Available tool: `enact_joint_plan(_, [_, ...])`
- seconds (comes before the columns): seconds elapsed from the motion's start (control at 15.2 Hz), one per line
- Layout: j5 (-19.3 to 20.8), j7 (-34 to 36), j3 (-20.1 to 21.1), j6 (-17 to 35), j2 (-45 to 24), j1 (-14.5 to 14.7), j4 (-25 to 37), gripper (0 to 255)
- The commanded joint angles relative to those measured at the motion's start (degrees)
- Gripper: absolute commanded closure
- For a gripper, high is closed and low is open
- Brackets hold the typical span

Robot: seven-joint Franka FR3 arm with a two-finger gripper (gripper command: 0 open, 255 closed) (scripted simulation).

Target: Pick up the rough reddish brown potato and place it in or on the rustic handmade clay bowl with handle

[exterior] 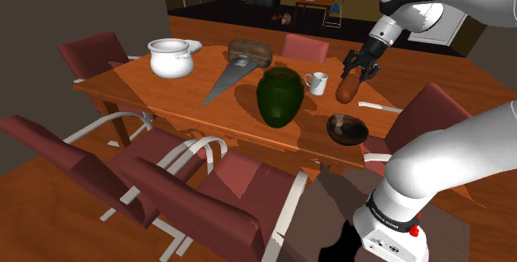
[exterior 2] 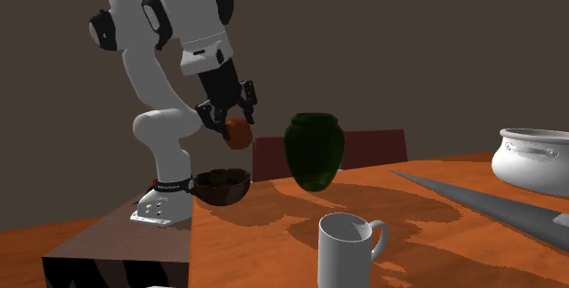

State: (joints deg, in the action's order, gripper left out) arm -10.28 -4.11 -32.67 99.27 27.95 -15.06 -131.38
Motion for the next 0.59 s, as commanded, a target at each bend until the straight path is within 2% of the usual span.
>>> enact_joint_plan(0.0, [1.9,1.0,1.0,-1.1,4.7,-1.8,-3.2,255])
enact_joint_plan(0.2, [4.1,1.3,1.6,-3.5,10.2,-4.5,-6.4,255])
enact_joint_plan(0.53, [4.5,0.0,0.8,0.1,9.8,-4.8,-9.8,255])
